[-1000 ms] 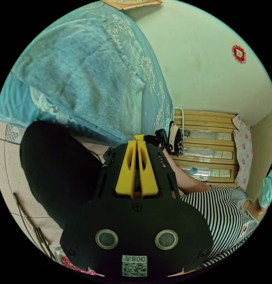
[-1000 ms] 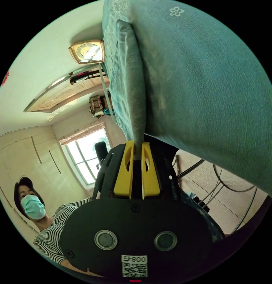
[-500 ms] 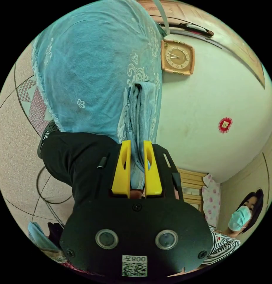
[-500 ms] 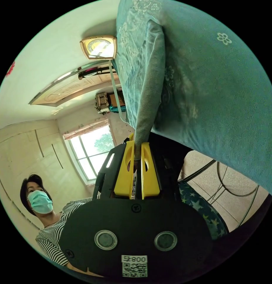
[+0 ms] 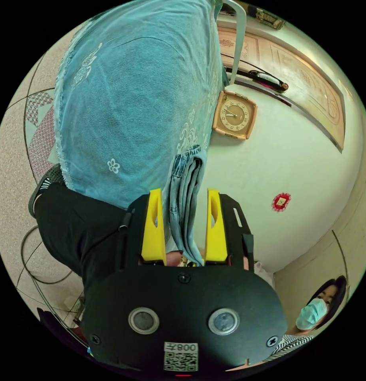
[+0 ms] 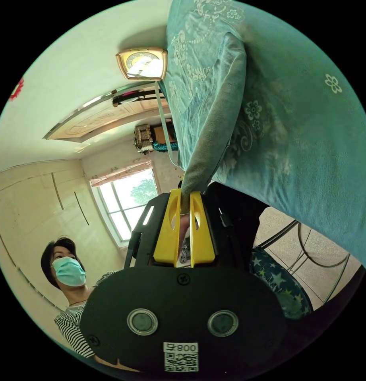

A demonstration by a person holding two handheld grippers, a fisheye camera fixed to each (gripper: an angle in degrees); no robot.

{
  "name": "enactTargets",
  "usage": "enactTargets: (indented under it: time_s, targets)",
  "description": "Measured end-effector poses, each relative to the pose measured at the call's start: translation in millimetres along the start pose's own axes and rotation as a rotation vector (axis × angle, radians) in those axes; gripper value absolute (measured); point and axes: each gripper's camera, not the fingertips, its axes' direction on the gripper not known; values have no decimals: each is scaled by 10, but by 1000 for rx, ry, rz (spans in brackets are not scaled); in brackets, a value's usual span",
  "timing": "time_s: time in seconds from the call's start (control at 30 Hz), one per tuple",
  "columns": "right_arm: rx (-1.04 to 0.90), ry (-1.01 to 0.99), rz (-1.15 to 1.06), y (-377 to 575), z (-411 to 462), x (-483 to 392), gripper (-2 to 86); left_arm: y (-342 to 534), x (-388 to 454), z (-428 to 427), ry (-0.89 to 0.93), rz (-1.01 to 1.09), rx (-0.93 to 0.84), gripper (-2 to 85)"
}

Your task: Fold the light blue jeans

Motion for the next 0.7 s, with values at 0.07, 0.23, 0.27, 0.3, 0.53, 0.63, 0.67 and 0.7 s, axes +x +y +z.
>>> enactTargets:
  time_s: [0.07,0.23,0.27,0.3,0.53,0.63,0.67,0.7]
  targets:
    - [-2,3,-7,-7,30,-62,19,-73,12,9,11,-3,-6,151]
    - [-3,18,-26,-26,121,-228,21,-262,65,36,-9,-5,-31,147]
    - [1,11,-29,-28,140,-261,22,-306,72,46,-12,-10,-40,144]
    - [8,1,-30,-29,157,-292,22,-346,82,54,-16,-14,-47,141]
    - [18,2,-44,-22,259,-448,25,-507,178,105,-93,-13,-91,95]
    - [19,7,-45,1,299,-484,25,-533,216,88,-89,0,-97,80]
    - [20,7,-43,15,314,-489,25,-539,236,80,-92,7,-98,76]
    - [22,3,-41,30,327,-489,25,-544,258,77,-98,13,-98,73]
